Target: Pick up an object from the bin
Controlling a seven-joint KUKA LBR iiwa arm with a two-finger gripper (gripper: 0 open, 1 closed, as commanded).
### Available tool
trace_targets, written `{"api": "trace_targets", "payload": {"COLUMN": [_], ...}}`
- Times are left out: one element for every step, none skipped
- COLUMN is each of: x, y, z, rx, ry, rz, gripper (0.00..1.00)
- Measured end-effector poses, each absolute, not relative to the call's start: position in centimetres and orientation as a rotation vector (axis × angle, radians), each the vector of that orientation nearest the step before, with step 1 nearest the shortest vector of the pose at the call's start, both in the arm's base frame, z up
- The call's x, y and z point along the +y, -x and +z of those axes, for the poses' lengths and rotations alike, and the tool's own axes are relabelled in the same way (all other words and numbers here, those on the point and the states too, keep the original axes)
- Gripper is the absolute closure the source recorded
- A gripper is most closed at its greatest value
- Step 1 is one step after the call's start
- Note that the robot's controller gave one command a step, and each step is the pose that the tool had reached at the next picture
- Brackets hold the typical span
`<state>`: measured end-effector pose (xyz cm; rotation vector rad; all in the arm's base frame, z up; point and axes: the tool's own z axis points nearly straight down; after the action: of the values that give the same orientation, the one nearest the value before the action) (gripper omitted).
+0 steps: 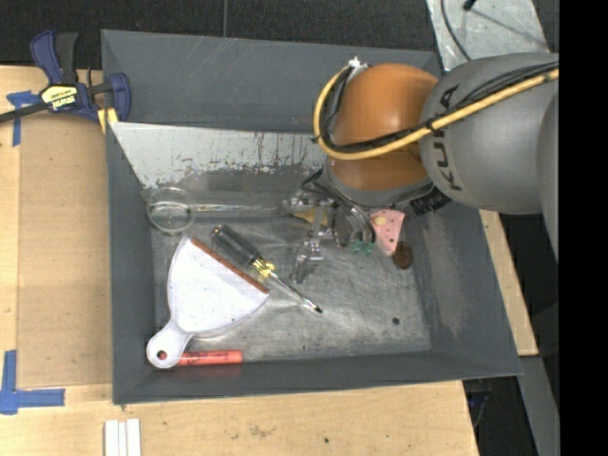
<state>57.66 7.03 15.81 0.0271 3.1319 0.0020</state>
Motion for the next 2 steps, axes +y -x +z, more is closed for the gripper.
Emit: {"api": "trace_targets", "payload": {"x": [9.4,12.3], "y": [-59.2,-54.7], "z": [10.3,7.7], "rx": [3.127,3.101], "ry": [0.186,0.303], "rz": [0.000,0.000], "gripper": [0.00,1.00]}}
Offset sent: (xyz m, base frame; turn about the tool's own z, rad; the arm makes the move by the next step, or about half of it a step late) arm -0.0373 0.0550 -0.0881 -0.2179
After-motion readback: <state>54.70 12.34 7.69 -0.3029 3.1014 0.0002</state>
